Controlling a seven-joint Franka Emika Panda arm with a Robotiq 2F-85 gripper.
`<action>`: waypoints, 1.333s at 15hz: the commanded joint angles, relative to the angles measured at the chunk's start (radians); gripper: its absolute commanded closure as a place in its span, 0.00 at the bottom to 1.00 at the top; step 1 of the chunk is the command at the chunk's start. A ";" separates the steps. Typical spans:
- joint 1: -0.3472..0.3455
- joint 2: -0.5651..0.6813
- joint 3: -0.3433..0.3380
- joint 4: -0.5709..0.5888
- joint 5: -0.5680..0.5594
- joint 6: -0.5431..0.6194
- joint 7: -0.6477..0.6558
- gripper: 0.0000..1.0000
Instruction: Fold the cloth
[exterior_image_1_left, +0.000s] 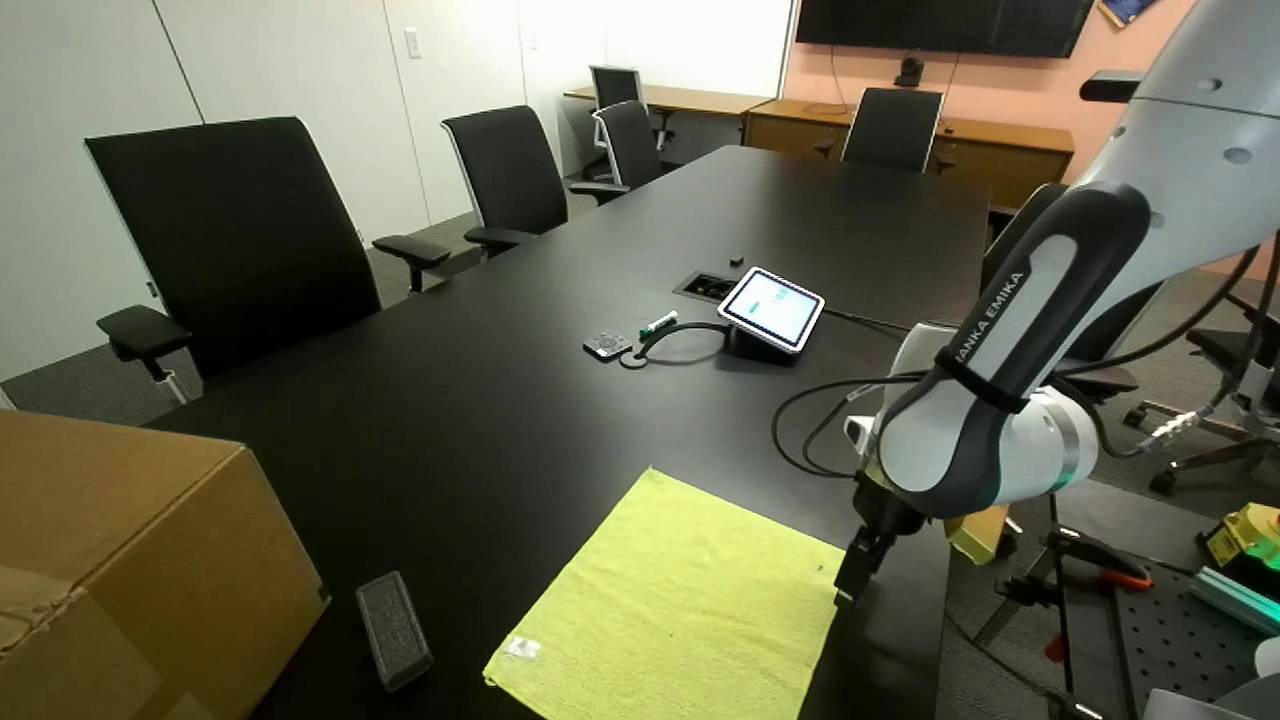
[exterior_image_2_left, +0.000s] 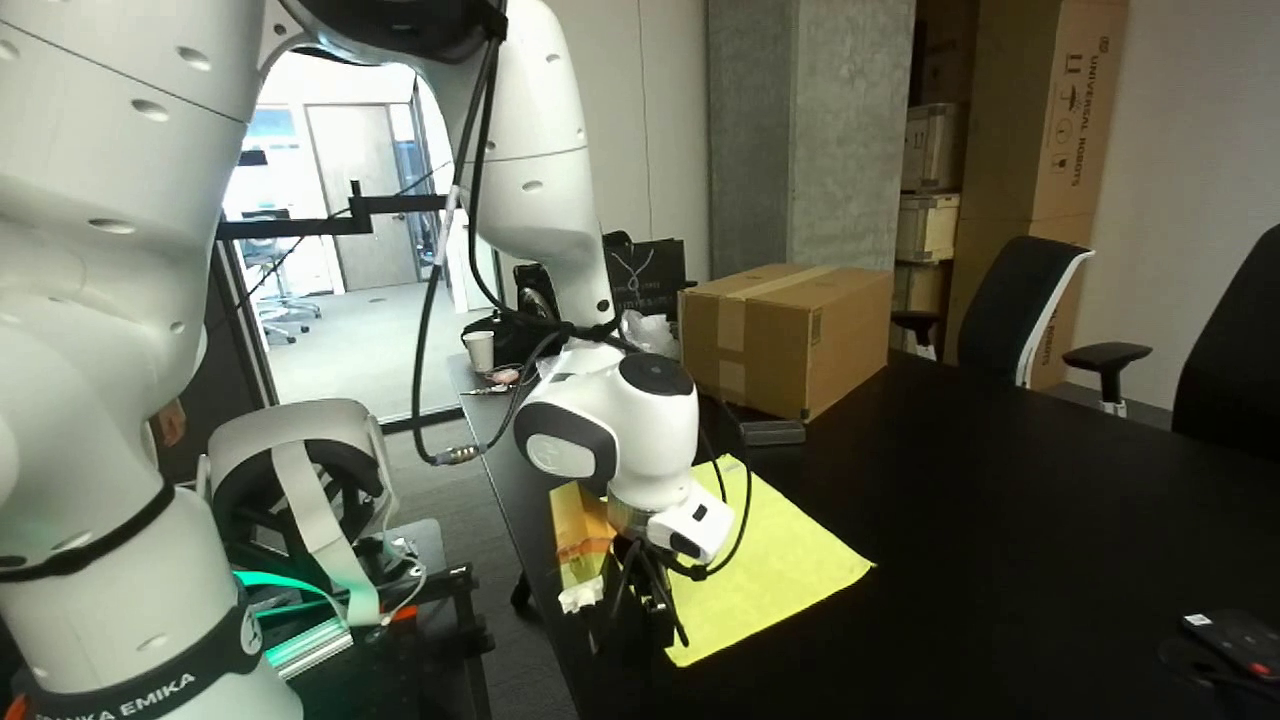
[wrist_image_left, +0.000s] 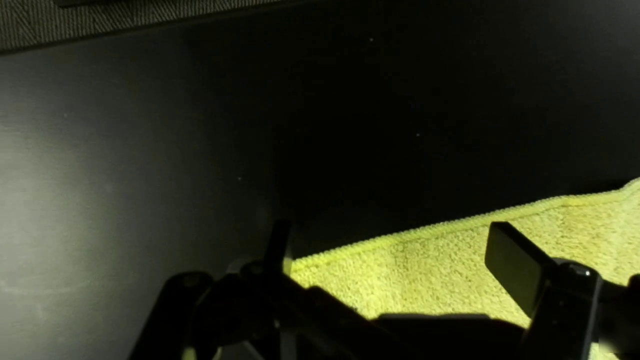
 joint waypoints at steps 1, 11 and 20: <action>0.020 0.071 -0.020 0.047 -0.018 0.079 -0.008 0.00; 0.005 0.126 -0.056 0.111 -0.016 0.157 -0.010 0.00; 0.021 0.135 -0.073 0.129 -0.016 0.126 0.004 0.01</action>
